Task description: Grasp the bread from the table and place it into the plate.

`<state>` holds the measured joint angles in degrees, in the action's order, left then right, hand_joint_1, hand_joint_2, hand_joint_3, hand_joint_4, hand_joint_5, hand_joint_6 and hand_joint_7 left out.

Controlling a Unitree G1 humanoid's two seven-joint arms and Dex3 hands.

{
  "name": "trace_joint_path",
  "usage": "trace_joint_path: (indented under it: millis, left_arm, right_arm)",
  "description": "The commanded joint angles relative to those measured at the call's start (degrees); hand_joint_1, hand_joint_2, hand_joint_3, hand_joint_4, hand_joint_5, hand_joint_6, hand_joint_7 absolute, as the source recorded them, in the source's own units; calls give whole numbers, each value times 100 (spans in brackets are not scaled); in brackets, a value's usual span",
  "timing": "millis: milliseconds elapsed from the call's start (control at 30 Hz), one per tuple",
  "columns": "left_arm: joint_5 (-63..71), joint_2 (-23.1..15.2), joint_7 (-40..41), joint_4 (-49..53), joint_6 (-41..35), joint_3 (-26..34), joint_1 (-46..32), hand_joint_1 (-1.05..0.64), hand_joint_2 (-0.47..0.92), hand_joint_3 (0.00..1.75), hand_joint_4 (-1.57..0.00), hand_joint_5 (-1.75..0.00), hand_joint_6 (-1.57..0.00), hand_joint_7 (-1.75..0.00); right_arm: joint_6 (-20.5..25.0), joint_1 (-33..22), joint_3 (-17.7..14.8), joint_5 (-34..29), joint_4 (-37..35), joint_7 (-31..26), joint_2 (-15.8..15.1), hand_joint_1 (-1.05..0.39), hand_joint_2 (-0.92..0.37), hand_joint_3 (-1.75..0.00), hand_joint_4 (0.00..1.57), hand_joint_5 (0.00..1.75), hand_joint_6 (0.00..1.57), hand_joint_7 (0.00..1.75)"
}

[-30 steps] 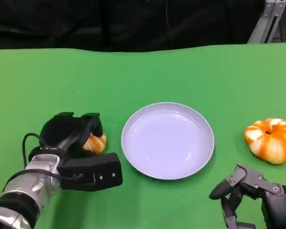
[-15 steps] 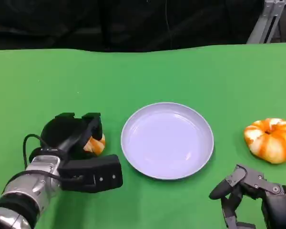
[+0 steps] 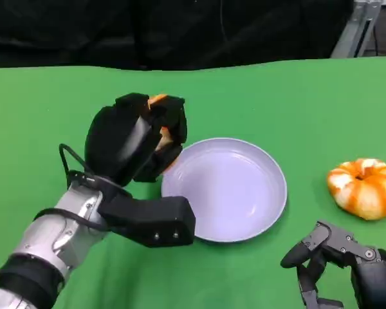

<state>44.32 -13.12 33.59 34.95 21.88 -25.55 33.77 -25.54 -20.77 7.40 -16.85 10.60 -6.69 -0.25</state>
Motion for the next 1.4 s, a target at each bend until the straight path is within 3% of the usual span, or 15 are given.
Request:
trace_joint_path:
  millis: [33, 167, 333, 567, 600, 633, 667, 700, 767, 833, 967, 1267, 1400]
  left_arm:
    - [22, 82, -95, -99, 110, -81, 25, -13, 21, 150, -94, -175, -73, -168]
    - [-18, 465, -315, 195, 150, -291, 211, -13, 24, 143, -93, -175, -70, -174]
    - [-70, 839, -599, 776, 239, -436, 478, -14, 31, 125, -92, -175, -77, -162]
    - [-69, 1226, -933, 1479, 120, -560, 771, -15, 37, 114, -90, -175, -76, -162]
    - [-53, 1247, -1143, 1512, -28, -590, 815, -18, 42, 106, -83, -175, -74, -146]
    - [-43, 1260, -1299, 1530, -141, -613, 845, -21, 56, 79, -70, -153, -69, -102]
    - [-8, 1249, -1476, 1503, -267, -657, 872, -22, 65, 62, -66, -144, -72, -79]
    - [63, 1231, -1605, 1460, -417, -716, 888, -24, 72, 47, -58, -123, -67, -57]
    - [154, 1192, -1851, 1335, -683, -801, 890, -38, 87, 20, -26, -77, -45, -19]
    - [243, 1144, -2100, 1185, -957, -887, 887, -61, 91, 29, -5, -46, -24, -5]
    - [245, 1062, -2568, 916, -1253, -945, 849, -86, 92, 46, 0, -6, -7, -1]
    - [-31, 696, -3280, 158, -1263, -810, 556, -97, 92, 54, 0, 0, -4, -1]
    - [-328, 366, -3092, -516, -860, -527, 86, -71, 92, 37, -19, -13, -17, -7]
  right_arm:
    - [-40, -14, -29, 46, -7, -40, -29, 10, -34, -133, 81, 171, 78, 128]
    - [-31, -29, -29, 44, 15, -29, -37, 11, -33, -135, 81, 171, 78, 128]
    - [-45, -41, -22, 15, 17, -37, -41, 10, -32, -134, 81, 171, 79, 127]
    - [-29, -57, -15, -24, 47, -48, -32, 9, -33, -134, 81, 172, 79, 127]
    - [-34, -56, -9, -20, 42, -46, -29, 9, -33, -134, 82, 173, 79, 127]
    - [-36, -56, -4, -17, 38, -45, -26, 9, -33, -134, 81, 173, 79, 127]
    - [-31, -58, -1, -16, 42, -43, -24, 9, -33, -134, 81, 173, 79, 127]
    - [-20, -66, 2, -8, 51, -34, -24, 9, -33, -134, 82, 173, 79, 126]
    - [-2, -75, 7, 10, 64, -18, -24, 9, -33, -135, 81, 173, 79, 126]
    - [-5, -73, 6, 6, 62, -16, -29, 10, -33, -135, 81, 174, 79, 126]
    - [17, -67, -12, -8, 50, -23, -36, 9, -33, -135, 80, 173, 79, 126]
    - [-34, -28, -22, 49, -3, -9, -47, 9, -32, -135, 82, 172, 80, 126]
    - [-23, -38, -17, -5, 31, -41, -31, 8, -32, -134, 82, 172, 80, 127]
